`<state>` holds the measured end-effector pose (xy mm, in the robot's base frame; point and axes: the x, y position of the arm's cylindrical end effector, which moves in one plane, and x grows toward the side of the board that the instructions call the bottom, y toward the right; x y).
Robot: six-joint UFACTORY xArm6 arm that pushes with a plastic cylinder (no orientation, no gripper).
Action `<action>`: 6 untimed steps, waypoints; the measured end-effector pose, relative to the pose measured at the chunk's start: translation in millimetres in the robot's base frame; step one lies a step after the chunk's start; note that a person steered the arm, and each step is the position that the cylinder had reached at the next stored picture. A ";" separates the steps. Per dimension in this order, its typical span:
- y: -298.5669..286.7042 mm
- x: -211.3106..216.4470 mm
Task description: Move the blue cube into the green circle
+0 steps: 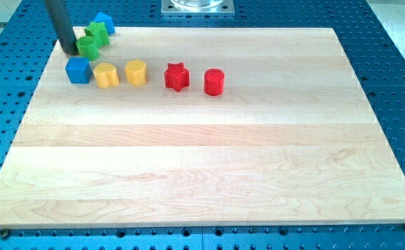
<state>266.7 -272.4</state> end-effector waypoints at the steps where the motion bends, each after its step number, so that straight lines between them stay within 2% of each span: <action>1: -31.7 46.9; 2: -15.2 112.7; 3: 13.3 120.0; 4: 45.2 113.1; 6: 59.1 74.6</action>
